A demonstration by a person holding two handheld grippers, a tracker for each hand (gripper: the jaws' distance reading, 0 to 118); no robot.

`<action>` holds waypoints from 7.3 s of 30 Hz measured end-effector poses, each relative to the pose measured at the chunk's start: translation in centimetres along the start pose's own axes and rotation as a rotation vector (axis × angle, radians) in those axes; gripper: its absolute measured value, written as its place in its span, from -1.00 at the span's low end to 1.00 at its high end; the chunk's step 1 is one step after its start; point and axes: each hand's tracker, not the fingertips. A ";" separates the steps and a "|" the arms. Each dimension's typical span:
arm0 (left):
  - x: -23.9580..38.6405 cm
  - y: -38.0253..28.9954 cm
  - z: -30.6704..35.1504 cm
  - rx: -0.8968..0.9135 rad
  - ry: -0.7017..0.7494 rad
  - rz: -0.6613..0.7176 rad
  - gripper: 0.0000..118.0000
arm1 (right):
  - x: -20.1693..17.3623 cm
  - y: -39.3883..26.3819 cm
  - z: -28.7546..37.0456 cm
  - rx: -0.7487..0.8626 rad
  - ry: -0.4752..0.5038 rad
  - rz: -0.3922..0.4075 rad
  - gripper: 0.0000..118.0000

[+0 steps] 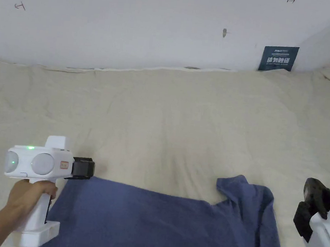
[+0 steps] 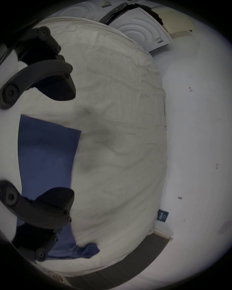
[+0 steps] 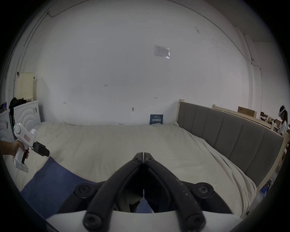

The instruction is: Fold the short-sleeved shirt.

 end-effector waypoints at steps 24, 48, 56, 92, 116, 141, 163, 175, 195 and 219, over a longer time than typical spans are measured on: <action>1.8 -1.2 4.2 0.098 -0.067 -0.051 -0.94 | 3.4 -6.4 -15.5 -0.574 0.013 -0.152 0.87; -1.1 -2.4 15.9 0.309 -0.009 0.078 -0.94 | 2.5 1.7 -8.0 -0.330 0.099 0.038 -0.92; -4.2 5.1 26.8 0.544 0.059 0.120 -0.94 | 2.2 15.8 -5.6 0.014 0.132 0.079 -0.92; -3.9 13.6 16.1 0.645 0.174 0.103 -0.94 | 0.0 18.9 -18.0 0.044 0.176 -0.028 -0.92; -5.8 -21.9 19.3 0.232 0.118 0.169 -0.94 | 6.4 -7.6 2.5 -0.355 0.291 -0.162 -0.92; -5.0 -30.8 18.8 -0.089 0.163 0.276 0.83 | 3.1 -14.4 10.0 -0.671 0.133 -0.092 0.02; 2.7 -20.8 32.3 0.731 0.117 0.140 -0.76 | 1.1 0.3 14.5 0.146 0.109 0.001 -0.76; 0.1 -22.9 29.3 0.465 0.074 0.183 -1.00 | -0.1 0.8 15.7 0.105 0.115 -0.015 -0.98; -5.3 -32.7 18.9 -0.063 0.133 0.212 0.27 | 0.5 -3.7 13.1 -0.046 0.129 -0.035 -0.98; -4.0 -31.5 20.6 0.043 0.062 0.187 -0.93 | 3.1 -18.3 9.4 -0.658 0.146 -0.076 -0.80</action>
